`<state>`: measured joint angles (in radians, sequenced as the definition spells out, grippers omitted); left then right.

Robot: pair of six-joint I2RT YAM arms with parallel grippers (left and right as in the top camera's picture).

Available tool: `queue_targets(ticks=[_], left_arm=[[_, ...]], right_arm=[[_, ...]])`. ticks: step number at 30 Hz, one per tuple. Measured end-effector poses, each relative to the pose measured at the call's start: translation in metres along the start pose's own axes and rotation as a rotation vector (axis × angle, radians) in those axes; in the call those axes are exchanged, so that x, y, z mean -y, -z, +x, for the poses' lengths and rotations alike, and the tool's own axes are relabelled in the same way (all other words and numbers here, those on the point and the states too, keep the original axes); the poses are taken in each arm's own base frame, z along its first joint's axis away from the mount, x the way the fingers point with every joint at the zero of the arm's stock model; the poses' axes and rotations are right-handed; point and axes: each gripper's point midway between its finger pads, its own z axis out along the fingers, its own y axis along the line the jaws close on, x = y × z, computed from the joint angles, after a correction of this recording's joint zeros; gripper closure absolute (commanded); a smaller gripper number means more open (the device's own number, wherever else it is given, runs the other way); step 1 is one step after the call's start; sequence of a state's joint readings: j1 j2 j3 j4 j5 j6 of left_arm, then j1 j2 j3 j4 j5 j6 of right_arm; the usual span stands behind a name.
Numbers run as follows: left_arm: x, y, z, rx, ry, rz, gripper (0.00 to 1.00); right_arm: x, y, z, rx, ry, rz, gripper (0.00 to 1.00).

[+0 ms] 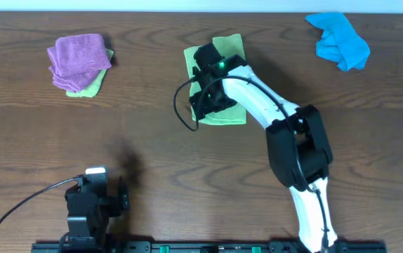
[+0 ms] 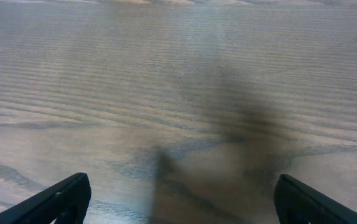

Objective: Fold the cloth

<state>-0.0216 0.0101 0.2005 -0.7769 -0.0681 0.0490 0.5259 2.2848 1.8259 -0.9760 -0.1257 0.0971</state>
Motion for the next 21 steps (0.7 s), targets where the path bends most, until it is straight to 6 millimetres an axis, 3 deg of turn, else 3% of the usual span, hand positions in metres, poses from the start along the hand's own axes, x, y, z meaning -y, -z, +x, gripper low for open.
queue_targets(ticks=[21], left_arm=[[0.0001, 0.0, 0.0, 0.0, 0.0, 0.0, 0.05]], right_arm=[[0.0101, -0.0042, -0.001, 0.002, 0.0, 0.056, 0.34]])
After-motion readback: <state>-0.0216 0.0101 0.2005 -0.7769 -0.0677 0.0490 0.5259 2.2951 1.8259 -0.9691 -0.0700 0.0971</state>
